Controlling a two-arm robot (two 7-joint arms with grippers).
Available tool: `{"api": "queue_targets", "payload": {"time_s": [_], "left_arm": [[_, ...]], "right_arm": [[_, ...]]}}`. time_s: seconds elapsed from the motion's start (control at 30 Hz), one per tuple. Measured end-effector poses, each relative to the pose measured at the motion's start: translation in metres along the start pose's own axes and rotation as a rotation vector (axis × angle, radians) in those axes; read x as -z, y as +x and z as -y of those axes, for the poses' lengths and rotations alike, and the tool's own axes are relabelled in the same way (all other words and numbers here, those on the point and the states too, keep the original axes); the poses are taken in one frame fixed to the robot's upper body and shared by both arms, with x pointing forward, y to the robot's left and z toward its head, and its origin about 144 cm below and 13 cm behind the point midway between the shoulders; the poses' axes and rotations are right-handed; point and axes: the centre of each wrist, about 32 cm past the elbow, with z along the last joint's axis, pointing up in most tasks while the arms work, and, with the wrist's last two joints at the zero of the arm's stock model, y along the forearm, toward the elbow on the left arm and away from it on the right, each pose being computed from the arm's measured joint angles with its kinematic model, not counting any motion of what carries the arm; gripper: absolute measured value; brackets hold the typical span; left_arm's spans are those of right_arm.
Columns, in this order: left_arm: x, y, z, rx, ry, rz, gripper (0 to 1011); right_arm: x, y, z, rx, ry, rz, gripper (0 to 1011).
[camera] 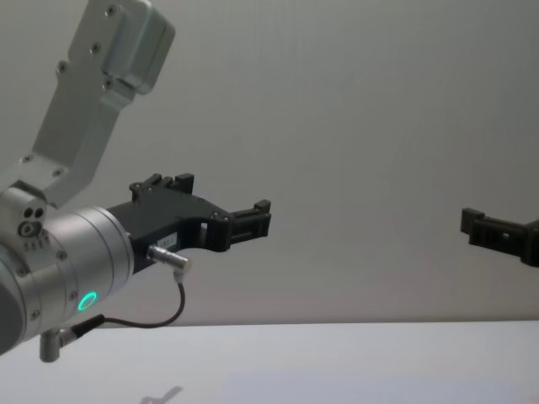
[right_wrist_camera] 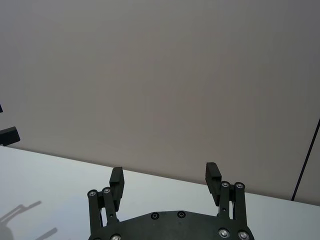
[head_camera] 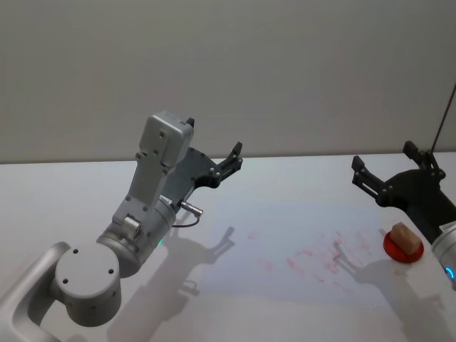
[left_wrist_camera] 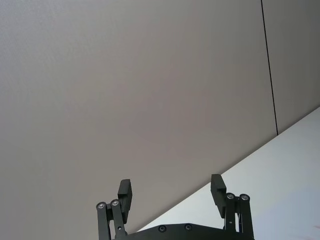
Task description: Use the one hand to pick up the stamp and affix it onto the A4 paper.
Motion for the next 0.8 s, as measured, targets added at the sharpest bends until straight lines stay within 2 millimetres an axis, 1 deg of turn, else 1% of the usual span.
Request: {"api": "queue_targets", "payload": {"time_s": [0.8], "left_arm": [[0.0, 0.0, 0.0, 0.0, 0.0, 0.0, 1001]], "right_arm": [[0.0001, 0.0003, 0.0, 0.0, 0.0, 0.001, 1001]]}}
